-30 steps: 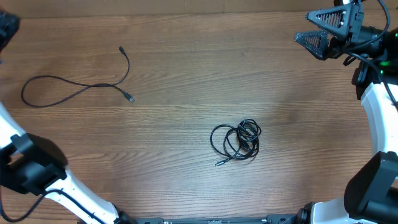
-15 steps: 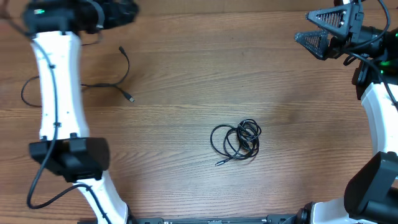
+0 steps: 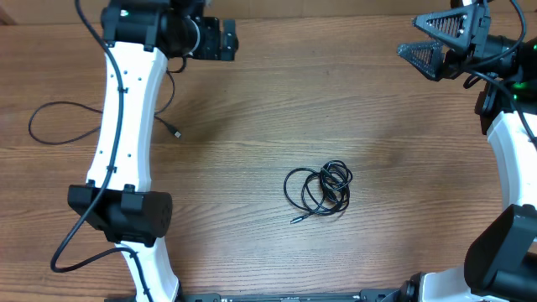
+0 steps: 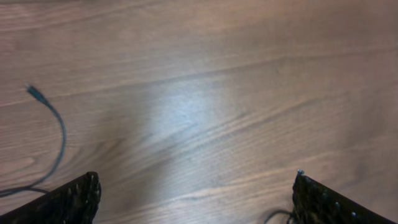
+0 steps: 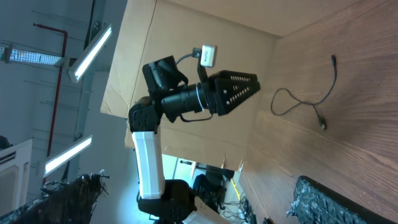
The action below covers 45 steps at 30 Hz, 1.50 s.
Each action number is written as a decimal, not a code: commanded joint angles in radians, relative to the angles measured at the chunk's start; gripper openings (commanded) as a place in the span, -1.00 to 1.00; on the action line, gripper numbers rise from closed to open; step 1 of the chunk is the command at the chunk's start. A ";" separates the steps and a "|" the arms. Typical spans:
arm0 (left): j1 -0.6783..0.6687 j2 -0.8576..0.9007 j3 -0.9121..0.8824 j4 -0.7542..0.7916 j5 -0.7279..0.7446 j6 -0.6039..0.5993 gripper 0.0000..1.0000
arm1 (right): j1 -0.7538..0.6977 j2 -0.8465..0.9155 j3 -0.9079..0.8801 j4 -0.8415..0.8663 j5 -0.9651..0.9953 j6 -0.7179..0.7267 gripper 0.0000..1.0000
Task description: Untangle cables
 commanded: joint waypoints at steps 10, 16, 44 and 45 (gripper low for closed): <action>-0.042 -0.024 0.014 -0.041 -0.018 0.029 0.98 | 0.001 -0.026 0.016 0.004 -0.005 -0.011 1.00; -0.045 -0.024 0.014 -0.046 -0.018 0.030 0.99 | 0.001 -0.026 0.016 0.004 -0.005 -0.011 1.00; -0.045 -0.023 0.014 -0.048 -0.019 0.030 1.00 | 0.001 -0.026 0.016 0.004 -0.005 -0.011 0.99; -0.045 -0.023 0.014 -0.048 -0.019 0.030 1.00 | 0.001 -0.026 0.016 0.004 -0.005 -0.011 1.00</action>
